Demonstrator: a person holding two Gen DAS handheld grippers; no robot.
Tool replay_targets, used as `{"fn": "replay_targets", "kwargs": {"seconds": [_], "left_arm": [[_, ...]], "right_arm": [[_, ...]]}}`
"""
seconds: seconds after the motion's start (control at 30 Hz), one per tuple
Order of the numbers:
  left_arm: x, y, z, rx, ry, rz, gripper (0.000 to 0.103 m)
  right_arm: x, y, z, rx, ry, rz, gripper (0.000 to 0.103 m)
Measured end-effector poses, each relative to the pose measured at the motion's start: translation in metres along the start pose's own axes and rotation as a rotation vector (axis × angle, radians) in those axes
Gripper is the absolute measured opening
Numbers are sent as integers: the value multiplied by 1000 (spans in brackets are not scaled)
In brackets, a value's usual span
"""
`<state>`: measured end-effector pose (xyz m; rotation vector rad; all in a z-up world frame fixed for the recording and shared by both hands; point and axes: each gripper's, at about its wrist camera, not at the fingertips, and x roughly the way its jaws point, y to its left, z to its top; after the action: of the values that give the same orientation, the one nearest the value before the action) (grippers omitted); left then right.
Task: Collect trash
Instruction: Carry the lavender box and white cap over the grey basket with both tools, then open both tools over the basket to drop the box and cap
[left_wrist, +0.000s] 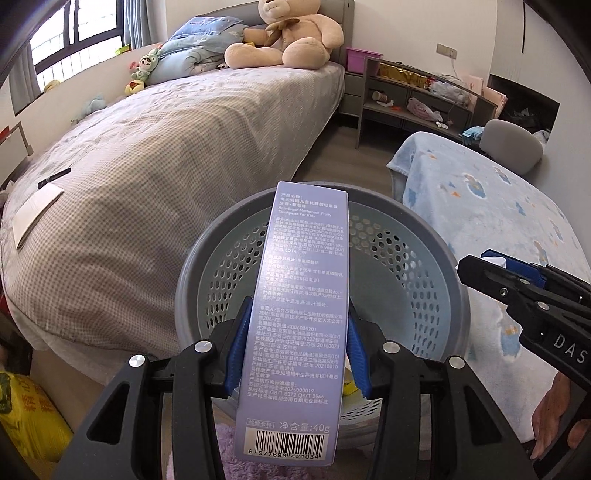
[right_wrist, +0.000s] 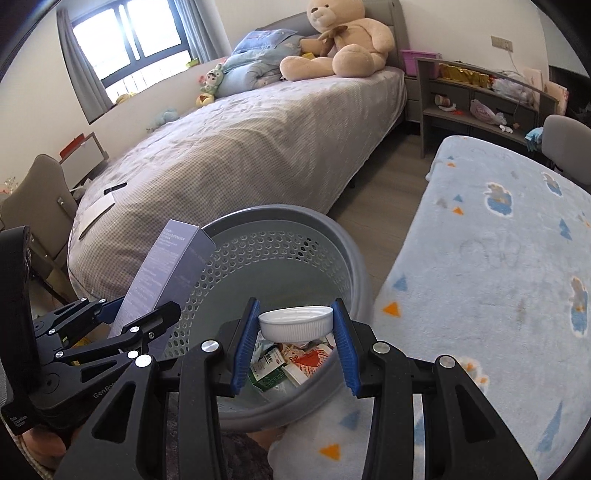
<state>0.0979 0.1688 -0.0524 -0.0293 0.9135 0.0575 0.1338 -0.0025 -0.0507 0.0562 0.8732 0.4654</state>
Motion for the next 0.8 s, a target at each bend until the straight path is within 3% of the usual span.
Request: {"fn": "replay_targets", "kwargs": {"seconds": [0.3, 0.43, 0.8], "left_arm": [[5, 15, 3, -29, 2, 3, 45], [2, 17, 4, -29, -13, 9, 56], [-7, 23, 5, -50, -38, 23, 61]], "right_arm": [[14, 15, 9, -21, -1, -6, 42], [13, 14, 10, -16, -7, -13, 49], [8, 18, 7, -17, -7, -24, 55]]}}
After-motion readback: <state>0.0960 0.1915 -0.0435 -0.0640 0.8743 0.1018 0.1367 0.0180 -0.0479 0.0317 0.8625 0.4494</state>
